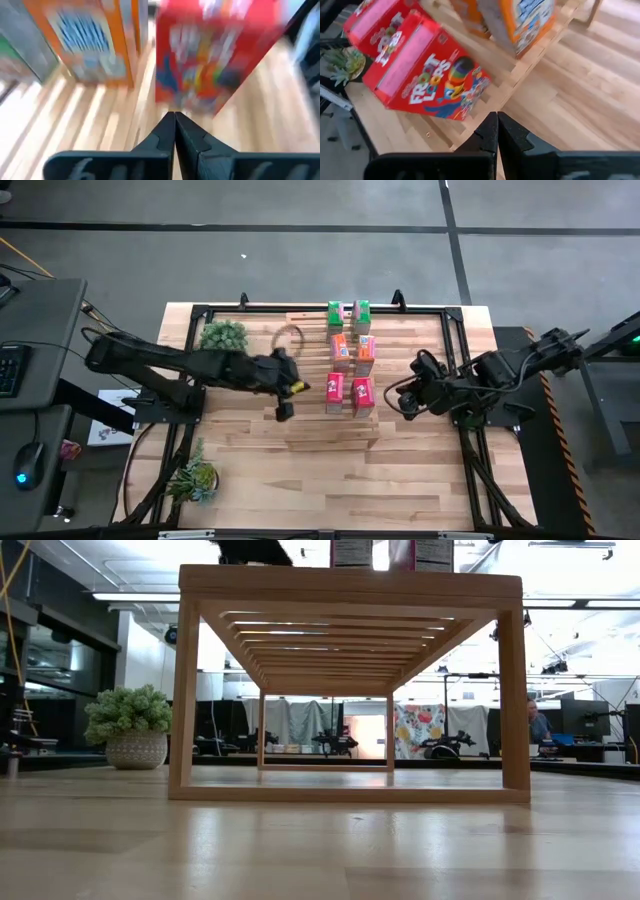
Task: Stack cereal on shelf
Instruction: Return to Home Position
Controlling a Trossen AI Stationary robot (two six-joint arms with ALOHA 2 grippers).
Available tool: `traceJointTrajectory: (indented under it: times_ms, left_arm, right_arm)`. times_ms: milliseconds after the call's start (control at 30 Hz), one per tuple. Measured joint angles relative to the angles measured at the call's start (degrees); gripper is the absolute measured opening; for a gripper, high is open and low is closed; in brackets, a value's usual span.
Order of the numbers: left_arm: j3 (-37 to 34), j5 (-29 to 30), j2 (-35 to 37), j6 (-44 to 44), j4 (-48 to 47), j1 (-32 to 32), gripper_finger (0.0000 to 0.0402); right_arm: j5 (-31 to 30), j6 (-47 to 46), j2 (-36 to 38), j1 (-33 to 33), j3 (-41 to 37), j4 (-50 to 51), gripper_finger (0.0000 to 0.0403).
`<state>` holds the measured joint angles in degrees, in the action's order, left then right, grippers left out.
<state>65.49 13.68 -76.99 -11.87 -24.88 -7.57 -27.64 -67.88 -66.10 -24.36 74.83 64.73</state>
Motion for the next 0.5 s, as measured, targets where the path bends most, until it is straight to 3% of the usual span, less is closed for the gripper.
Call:
traceJointTrajectory:
  times_ms: [100, 167, 500]
  left_arm:
    - [-1.1, -0.8, 6.1, -0.3, 2.1, -0.5, 0.0]
    - [-4.0, -0.9, 10.7, 1.0, 8.3, -1.2, 0.0]
    - [-31.3, -1.6, 39.0, -1.1, 29.8, -1.0, 0.0]
  right_arm:
    - [-1.7, 0.0, 1.1, 0.0, 0.0, 0.6, 0.0]
    - [-2.4, 0.3, 1.6, 0.0, 0.0, 0.7, 0.0]
    - [-2.6, 4.0, 1.8, 0.0, 0.0, 0.8, 0.0]
